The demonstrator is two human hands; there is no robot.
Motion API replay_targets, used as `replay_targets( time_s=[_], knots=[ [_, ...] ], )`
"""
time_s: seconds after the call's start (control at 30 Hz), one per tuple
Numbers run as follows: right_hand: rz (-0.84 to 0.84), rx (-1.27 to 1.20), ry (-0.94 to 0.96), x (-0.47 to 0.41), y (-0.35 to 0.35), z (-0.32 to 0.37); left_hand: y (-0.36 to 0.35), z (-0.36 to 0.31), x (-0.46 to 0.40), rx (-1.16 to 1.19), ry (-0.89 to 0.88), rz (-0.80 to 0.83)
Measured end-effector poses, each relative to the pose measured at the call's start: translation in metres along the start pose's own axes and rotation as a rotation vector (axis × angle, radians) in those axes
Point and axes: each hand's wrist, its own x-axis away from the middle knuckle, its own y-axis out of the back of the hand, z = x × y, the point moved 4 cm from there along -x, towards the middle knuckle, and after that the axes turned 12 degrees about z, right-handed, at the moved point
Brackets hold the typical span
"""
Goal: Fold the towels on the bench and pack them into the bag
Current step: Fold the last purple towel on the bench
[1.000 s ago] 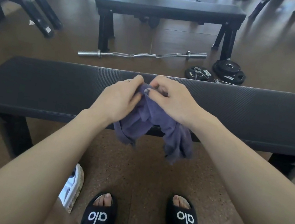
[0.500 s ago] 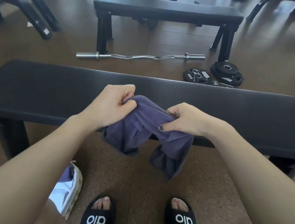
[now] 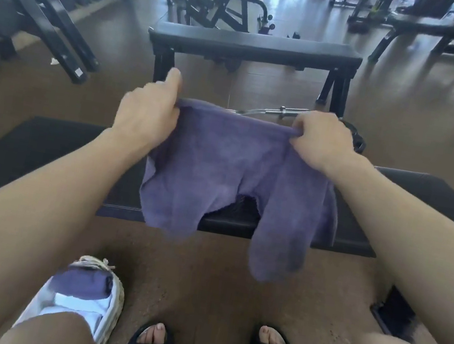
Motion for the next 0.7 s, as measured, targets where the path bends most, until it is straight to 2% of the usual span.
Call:
replay_targets(
  time_s=[0.1, 0.17, 0.23, 0.3, 0.37, 0.53, 0.7],
  knots=[
    [-0.293, 0.063, -0.031, -0.008, 0.068, 0.011, 0.053, 0.007, -0.031, -0.114, 0.030, -0.210],
    [-0.429, 0.047, -0.059, -0.009, 0.101, 0.012, 0.084, 0.015, -0.041, -0.130, 0.066, -0.336],
    [-0.493, 0.033, -0.051, -0.007, 0.114, 0.008, 0.097, 0.024, -0.042, -0.146, 0.095, -0.403],
    [-0.495, 0.027, -0.018, -0.002, 0.109, 0.001, 0.089, 0.031, -0.034, -0.175, 0.065, -0.397],
    [-0.433, 0.043, 0.027, 0.006, 0.086, -0.007, 0.062, 0.036, -0.021, -0.244, -0.019, -0.334],
    [-0.146, 0.274, 0.158, 0.042, -0.013, -0.046, -0.032, 0.046, 0.038, -0.404, -0.192, -0.014],
    [0.201, 0.414, 0.123, 0.081, -0.101, -0.088, -0.105, 0.058, 0.101, -0.399, -0.284, 0.218]
  ],
)
